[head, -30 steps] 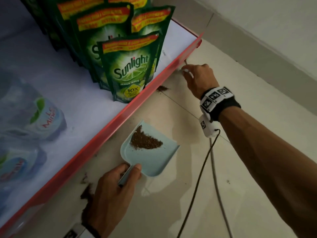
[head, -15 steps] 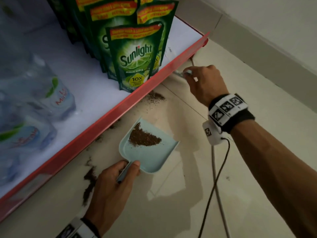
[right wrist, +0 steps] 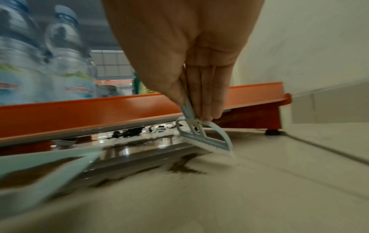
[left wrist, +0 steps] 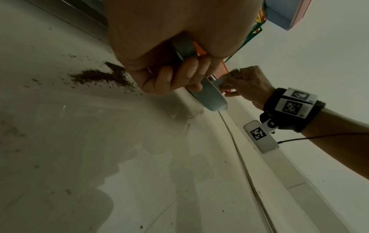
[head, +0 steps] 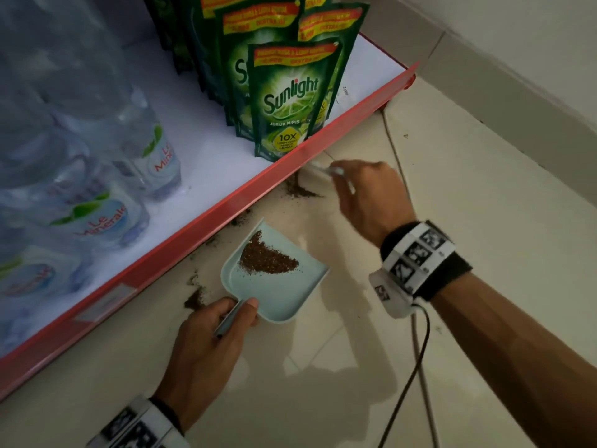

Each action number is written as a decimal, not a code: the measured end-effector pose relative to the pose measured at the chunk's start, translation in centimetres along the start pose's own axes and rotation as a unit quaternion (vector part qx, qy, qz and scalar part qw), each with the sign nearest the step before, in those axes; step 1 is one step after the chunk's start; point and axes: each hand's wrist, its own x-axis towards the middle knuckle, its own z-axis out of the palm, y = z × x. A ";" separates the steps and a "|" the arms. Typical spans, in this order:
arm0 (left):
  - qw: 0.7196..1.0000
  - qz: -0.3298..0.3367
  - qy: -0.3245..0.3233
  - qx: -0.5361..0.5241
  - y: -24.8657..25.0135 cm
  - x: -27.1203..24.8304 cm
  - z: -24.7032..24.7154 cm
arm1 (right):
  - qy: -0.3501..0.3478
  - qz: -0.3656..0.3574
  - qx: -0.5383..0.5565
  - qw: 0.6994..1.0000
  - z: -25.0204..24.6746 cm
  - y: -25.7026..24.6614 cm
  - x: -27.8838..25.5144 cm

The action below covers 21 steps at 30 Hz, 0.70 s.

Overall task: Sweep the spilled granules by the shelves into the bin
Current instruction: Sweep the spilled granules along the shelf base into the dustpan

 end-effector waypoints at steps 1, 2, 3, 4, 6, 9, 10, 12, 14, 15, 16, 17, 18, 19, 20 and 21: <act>1.000 -0.001 0.001 0.001 -0.1 -0.1 -0.1 | 0.016 0.031 -0.022 0.999 -0.1 1.0 0.9; 1.000 -0.003 0.001 0.001 -0.2 -0.3 -0.3 | 0.026 0.065 -0.040 0.997 0.0 2.1 2.0; 1.000 -0.006 0.001 0.001 -0.3 -0.4 -0.3 | 0.027 0.097 -0.051 0.994 0.1 3.2 3.1; 1.000 -0.008 0.001 0.002 -0.4 -0.5 -0.4 | 0.018 0.117 -0.052 0.992 0.3 4.1 4.1; 1.000 -0.013 0.003 0.005 -0.6 -0.7 -0.4 | -0.016 0.122 -0.034 0.992 0.8 5.1 5.4; 1.000 -0.017 0.003 -0.005 -0.5 -0.9 -0.1 | -0.034 0.091 0.003 0.995 1.6 4.6 5.7; 1.000 -0.017 0.003 -0.010 -0.5 -1.0 -0.1 | -0.034 0.074 0.020 0.996 1.7 4.0 5.4; 1.000 -0.017 0.005 -0.015 -0.6 -1.1 -0.1 | -0.046 0.014 0.048 0.998 1.8 2.4 4.5; 1.000 -0.017 0.006 -0.016 -0.7 -1.1 -0.2 | -0.075 -0.058 0.065 0.993 1.8 0.8 3.3; 1.000 -0.017 0.007 -0.015 -0.7 -1.2 -0.2 | -0.087 -0.089 0.077 0.989 1.6 0.2 2.7; 1.000 -0.018 0.007 -0.011 -0.7 -1.2 -0.3 | -0.095 -0.115 0.085 0.985 1.3 -0.2 2.2; 1.000 -0.018 0.006 -0.009 -0.7 -1.3 -0.4 | -0.099 -0.135 0.088 0.982 0.9 -0.4 1.7; 1.000 -0.018 0.004 -0.007 -0.6 -1.3 -0.5 | -0.094 -0.144 0.088 0.981 0.3 -0.2 1.5; 1.000 -0.018 0.002 -0.005 -0.6 -1.3 -0.5 | -0.074 -0.141 0.085 0.984 -0.3 0.2 1.4; 1.000 -0.018 0.001 -0.004 -0.6 -1.3 -0.5 | -0.044 -0.125 0.081 0.988 -0.8 0.9 1.5; 1.000 -0.020 0.002 -0.006 -0.7 -1.2 -0.5 | -0.014 -0.099 0.071 0.992 -1.2 1.7 1.8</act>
